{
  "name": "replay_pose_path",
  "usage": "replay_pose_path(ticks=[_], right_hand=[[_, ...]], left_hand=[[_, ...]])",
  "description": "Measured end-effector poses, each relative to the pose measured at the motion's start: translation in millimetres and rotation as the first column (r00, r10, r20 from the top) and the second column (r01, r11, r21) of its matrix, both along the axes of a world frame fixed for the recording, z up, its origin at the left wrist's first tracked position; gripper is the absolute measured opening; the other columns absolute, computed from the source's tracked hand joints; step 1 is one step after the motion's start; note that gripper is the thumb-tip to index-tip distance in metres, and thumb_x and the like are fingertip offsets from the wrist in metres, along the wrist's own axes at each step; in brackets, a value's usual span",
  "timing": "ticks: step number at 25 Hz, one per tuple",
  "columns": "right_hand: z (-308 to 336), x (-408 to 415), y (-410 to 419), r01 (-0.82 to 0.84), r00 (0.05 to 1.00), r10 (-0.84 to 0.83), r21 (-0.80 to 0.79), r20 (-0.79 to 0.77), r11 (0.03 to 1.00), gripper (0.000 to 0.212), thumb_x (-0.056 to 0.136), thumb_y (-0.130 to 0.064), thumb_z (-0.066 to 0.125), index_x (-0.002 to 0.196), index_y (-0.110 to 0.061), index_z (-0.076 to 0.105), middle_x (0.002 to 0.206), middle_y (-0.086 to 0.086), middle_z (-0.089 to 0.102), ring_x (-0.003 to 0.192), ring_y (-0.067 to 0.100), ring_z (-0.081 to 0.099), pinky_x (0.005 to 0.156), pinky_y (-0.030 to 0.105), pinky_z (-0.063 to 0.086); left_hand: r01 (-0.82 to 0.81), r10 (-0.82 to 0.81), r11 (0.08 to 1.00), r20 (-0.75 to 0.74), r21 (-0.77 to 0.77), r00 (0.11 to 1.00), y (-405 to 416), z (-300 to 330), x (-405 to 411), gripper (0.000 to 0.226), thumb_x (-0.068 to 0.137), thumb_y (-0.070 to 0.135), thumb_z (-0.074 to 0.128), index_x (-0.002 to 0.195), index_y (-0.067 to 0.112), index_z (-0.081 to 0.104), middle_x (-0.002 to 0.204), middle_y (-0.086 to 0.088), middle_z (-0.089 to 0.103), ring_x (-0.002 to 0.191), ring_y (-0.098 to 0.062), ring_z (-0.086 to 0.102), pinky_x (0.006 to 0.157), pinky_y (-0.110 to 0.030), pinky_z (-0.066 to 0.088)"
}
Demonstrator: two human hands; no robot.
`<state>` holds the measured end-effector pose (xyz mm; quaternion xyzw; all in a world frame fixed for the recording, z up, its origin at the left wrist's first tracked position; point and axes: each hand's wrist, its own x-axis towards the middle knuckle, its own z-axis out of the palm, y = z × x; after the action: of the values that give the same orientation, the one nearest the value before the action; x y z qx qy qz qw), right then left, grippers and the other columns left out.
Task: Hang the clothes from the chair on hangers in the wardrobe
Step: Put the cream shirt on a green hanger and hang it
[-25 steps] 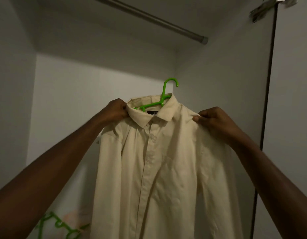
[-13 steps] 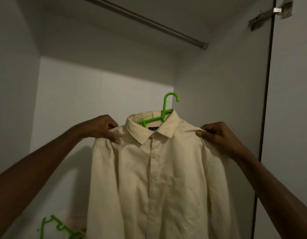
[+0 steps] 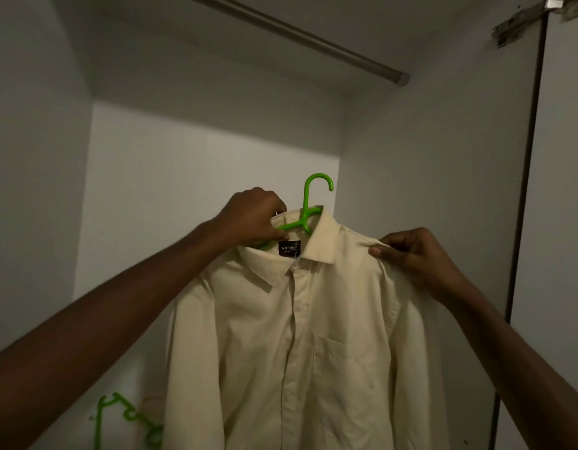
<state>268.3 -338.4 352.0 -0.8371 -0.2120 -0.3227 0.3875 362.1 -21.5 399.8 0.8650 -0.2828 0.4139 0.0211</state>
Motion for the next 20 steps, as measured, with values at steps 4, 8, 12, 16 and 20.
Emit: replay_pose_path(ticks=[4,8,12,16,20], right_hand=[[-0.3,-8.3,-16.2,-0.016,0.993,0.022,0.046,-0.119,0.999,0.014,0.089,-0.021,0.078,0.096,-0.011,0.082,0.09,0.01,0.079,0.082,0.031,0.076,0.076,0.043,0.062],[-13.4,-11.3,-33.4,-0.043,0.991,0.06,0.142,-0.121,0.989,0.024,0.085,-0.017,0.079,0.107,-0.007,0.08,0.099,0.009,0.08,0.09,0.03,0.077,0.084,0.044,0.063],[-34.5,-5.0,-37.5,-0.016,0.999,0.028,0.318,-0.032,0.948,0.021,0.08,-0.015,0.082,0.099,-0.008,0.082,0.093,0.011,0.08,0.085,0.033,0.076,0.079,0.041,0.064],[-43.6,2.5,-36.6,-0.09,0.995,0.053,0.526,0.084,0.846,0.018,0.084,-0.007,0.078,0.103,-0.004,0.08,0.095,0.015,0.079,0.087,0.035,0.076,0.072,0.033,0.062],[-48.7,6.2,-27.7,-0.101,0.994,0.062,0.551,0.09,0.828,0.021,0.086,-0.006,0.078,0.106,-0.001,0.079,0.098,0.016,0.079,0.089,0.033,0.076,0.08,0.038,0.063]], left_hand=[[0.144,-0.139,0.989,0.183,-0.015,0.973,-7.6,-7.5,-1.6,0.05,0.089,0.038,0.071,0.135,0.026,0.055,0.105,-0.006,0.072,0.091,-0.034,0.067,0.073,-0.036,0.047],[-0.044,0.028,0.992,0.136,0.119,0.99,-13.2,5.7,8.4,0.036,0.101,0.047,0.051,0.118,0.017,0.063,0.102,-0.011,0.071,0.091,-0.034,0.065,0.067,-0.035,0.039],[0.005,-0.007,0.992,0.017,0.129,1.0,-12.1,2.3,20.1,0.047,0.101,0.051,0.05,0.13,0.015,0.058,0.109,-0.014,0.07,0.095,-0.033,0.064,0.075,-0.04,0.051],[0.164,-0.183,0.983,0.395,0.081,0.901,-18.5,-2.6,10.1,0.045,0.081,0.048,0.079,0.118,0.023,0.072,0.103,-0.004,0.067,0.091,-0.025,0.061,0.062,-0.03,0.042],[0.011,-0.014,1.0,0.283,0.01,0.959,-51.0,5.4,1.4,0.027,0.089,0.044,0.07,0.093,0.018,0.075,0.088,-0.004,0.07,0.081,-0.026,0.064,0.061,-0.03,0.036]])
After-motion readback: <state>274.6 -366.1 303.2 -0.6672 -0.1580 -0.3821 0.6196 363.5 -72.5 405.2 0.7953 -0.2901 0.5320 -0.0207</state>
